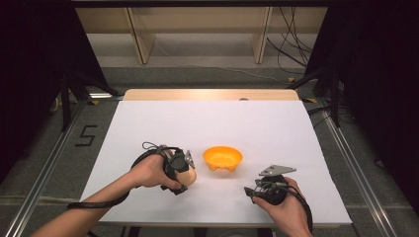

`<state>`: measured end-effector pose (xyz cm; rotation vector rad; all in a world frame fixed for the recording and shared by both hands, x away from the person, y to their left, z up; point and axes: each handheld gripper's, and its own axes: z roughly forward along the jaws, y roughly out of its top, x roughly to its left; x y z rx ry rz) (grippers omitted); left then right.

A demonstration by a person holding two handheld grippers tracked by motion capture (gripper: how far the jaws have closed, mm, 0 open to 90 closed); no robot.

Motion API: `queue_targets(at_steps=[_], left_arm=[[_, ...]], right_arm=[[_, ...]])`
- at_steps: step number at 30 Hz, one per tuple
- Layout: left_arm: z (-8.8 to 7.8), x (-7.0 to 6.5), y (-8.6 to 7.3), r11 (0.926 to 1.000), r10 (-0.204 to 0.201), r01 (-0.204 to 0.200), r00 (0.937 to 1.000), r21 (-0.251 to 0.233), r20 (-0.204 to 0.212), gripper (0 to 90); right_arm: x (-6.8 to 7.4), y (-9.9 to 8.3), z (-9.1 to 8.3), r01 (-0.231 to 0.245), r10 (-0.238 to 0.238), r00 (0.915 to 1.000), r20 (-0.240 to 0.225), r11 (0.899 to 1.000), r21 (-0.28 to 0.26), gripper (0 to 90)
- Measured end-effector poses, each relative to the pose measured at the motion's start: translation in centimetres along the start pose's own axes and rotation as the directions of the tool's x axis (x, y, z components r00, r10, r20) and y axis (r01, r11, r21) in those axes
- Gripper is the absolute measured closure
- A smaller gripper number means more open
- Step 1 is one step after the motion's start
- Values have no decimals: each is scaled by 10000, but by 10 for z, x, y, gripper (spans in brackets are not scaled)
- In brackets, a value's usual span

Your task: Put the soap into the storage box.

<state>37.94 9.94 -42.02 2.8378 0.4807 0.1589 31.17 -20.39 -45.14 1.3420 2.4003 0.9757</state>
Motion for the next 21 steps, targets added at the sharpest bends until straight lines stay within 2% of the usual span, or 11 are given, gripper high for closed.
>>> queue_targets(at_steps=[3,5,11,13,21], left_arm=[[-1,1,1,9999,-3,2,10000,-140,-38,322],[-1,1,1,9998,27,-28,10000,-219,-55,322],[-3,1,3,9987,162,-166,9998,-478,-96,322],[-3,2,4,9983,154,-160,9998,-564,-97,322],[-3,4,5,9961,245,-261,9995,-842,-201,322]], right_arm=[[-2,0,1,177,-176,9998,34,9998,-72,495],[0,0,0,-13,13,10000,16,10000,-13,495],[-1,0,-1,48,-49,10000,68,9999,161,494],[0,0,0,-40,40,10000,22,9999,-107,494],[0,0,0,-48,48,10000,47,9999,-120,493]])
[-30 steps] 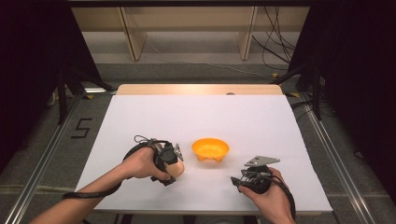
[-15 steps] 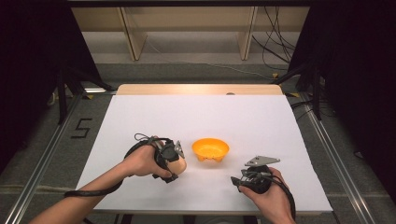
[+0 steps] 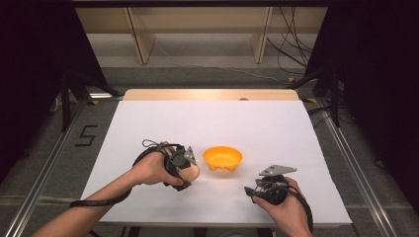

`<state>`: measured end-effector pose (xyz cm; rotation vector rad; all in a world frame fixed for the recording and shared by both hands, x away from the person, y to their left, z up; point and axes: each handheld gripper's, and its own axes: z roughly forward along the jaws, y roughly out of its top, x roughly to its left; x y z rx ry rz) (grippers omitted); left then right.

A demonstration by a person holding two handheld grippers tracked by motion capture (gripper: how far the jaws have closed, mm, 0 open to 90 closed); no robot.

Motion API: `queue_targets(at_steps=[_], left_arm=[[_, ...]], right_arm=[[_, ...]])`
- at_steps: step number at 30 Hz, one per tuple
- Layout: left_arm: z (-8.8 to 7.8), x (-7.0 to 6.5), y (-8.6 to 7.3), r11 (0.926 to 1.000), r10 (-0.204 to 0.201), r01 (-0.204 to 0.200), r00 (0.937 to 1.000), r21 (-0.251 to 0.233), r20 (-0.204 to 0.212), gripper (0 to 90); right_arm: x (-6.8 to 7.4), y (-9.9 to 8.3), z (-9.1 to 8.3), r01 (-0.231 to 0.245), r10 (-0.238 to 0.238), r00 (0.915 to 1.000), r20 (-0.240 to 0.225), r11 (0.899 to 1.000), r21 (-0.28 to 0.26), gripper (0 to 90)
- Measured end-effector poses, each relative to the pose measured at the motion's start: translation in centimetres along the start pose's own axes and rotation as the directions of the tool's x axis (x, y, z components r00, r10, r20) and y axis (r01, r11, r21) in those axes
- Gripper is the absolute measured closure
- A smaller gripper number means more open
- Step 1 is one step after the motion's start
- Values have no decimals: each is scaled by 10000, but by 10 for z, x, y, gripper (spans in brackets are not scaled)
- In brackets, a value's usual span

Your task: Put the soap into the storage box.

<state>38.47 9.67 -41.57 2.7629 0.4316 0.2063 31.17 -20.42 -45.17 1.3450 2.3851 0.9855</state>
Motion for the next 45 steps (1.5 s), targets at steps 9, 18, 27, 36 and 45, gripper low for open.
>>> queue_targets(at_steps=[9,18,27,36,45], left_arm=[[-2,2,2,9995,-61,57,9999,-320,-110,322],[-2,3,3,9973,-202,191,9997,-712,-143,321],[-4,4,5,9953,-281,260,9994,-936,-213,322],[-5,4,6,9943,-280,257,9994,-1037,-205,322],[-6,6,10,9920,-368,343,9992,-1217,-184,322]], right_arm=[[0,-1,0,-5,6,10000,19,10000,-39,493],[1,1,-2,-98,98,9999,-24,9997,204,493],[-1,1,-2,20,-20,10000,-23,10000,46,491],[-1,1,-2,5,-5,10000,0,10000,40,492],[-1,0,-2,-46,46,10000,-3,10000,-44,491]])
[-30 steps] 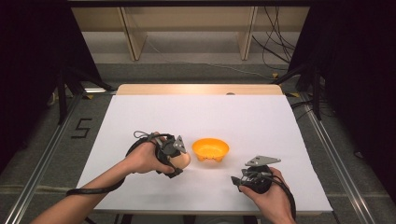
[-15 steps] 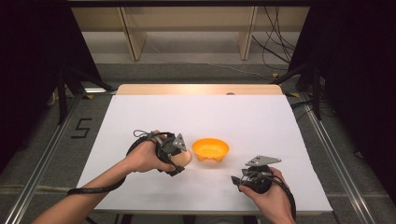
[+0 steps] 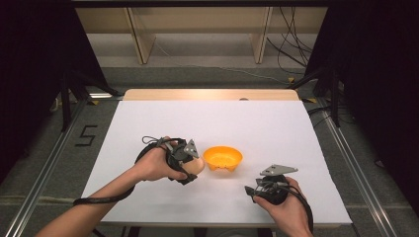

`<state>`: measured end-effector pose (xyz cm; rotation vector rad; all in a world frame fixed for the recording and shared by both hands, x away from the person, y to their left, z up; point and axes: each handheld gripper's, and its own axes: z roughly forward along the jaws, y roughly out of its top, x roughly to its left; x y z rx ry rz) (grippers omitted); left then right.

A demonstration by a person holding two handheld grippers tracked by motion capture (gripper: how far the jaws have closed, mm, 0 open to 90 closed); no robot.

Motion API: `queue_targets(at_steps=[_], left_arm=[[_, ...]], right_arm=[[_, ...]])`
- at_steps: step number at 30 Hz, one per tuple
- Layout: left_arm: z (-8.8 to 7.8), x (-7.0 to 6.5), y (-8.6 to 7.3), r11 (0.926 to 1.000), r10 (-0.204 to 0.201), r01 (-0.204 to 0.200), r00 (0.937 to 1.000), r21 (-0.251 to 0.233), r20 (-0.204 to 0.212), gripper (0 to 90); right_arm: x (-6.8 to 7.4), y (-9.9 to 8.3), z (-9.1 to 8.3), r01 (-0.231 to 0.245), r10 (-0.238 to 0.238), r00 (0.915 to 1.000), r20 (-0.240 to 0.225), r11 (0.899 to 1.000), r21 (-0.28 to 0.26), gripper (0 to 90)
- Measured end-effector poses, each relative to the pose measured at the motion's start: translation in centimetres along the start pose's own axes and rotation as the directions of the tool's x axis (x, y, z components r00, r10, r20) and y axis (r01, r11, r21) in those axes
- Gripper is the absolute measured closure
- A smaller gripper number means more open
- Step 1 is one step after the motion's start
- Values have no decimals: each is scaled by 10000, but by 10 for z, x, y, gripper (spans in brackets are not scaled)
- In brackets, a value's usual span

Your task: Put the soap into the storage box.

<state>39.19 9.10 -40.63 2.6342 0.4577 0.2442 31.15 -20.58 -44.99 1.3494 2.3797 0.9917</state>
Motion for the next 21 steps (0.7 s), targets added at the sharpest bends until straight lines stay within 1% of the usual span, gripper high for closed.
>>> queue_targets(at_steps=[2,3,5,8,10,11,14,15,16,20,21], left_arm=[[-1,1,1,10000,67,-67,10000,6,-5,322],[-1,1,2,10000,56,-56,10000,-24,7,322],[-1,1,3,10000,50,-50,10000,-53,-1,322],[-2,2,4,9999,4,-4,10000,-102,-21,322],[-2,2,5,9999,42,-42,10000,-117,-30,322],[-3,3,6,9999,61,-62,10000,-124,-52,322],[-3,3,8,9999,54,-54,10000,-152,-21,322],[-4,3,9,9998,75,-76,10000,-178,-26,322],[-4,3,10,9998,93,-93,10000,-172,-29,322],[-4,4,13,9997,90,-91,9999,-209,-61,322],[-4,4,13,9998,95,-96,9999,-188,-42,322]], right_arm=[[0,-1,4,-78,79,10000,4,9989,-467,491],[0,-1,2,-42,41,10000,-31,9995,-300,491],[0,-1,4,-59,57,10000,-34,9989,-465,490],[0,-1,4,-57,56,10000,-29,9989,-467,490],[0,-1,4,-70,71,10000,16,9988,-485,490],[0,-1,2,-59,60,10000,25,9998,-210,490],[0,-1,2,-74,75,10000,22,9998,-210,490],[0,-1,2,-78,77,10000,-25,9996,-273,490],[0,-1,4,-56,54,10000,-33,9988,-478,490],[0,-1,4,-65,63,10000,-39,9989,-459,489],[-2,-1,2,-4,-4,9994,-357,9997,-228,489]])
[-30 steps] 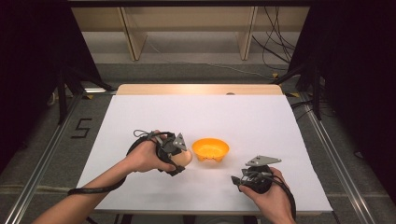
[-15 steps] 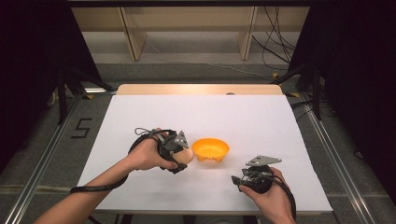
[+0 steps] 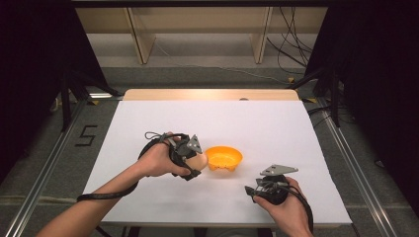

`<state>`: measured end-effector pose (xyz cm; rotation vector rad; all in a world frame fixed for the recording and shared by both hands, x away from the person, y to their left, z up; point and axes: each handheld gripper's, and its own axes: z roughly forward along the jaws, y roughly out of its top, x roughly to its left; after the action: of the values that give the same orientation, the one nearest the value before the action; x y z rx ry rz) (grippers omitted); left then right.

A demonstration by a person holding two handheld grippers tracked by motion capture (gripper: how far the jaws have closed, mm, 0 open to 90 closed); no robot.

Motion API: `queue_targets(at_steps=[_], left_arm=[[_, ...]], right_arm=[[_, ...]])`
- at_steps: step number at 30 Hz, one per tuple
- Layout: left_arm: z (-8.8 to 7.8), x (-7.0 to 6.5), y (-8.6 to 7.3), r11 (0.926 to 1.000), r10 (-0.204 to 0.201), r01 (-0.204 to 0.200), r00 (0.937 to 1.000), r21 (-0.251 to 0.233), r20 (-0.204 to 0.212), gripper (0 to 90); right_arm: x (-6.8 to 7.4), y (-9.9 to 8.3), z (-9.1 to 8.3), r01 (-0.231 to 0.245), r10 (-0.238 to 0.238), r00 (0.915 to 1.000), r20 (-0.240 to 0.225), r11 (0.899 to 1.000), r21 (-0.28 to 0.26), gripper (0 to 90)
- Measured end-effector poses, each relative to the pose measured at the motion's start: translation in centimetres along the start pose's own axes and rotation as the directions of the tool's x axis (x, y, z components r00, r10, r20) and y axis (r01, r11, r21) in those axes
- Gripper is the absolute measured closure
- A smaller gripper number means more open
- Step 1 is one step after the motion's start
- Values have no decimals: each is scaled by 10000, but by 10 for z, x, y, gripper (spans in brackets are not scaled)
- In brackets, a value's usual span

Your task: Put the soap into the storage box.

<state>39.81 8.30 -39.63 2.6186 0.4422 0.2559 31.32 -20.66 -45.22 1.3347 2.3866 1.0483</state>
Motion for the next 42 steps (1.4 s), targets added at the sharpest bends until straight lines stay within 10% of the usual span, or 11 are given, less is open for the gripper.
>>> queue_targets(at_steps=[42], left_arm=[[-1,5,21,9994,-14,13,10000,-358,-10,322]], right_arm=[[0,1,-3,-13,11,9995,308,10000,77,488]])
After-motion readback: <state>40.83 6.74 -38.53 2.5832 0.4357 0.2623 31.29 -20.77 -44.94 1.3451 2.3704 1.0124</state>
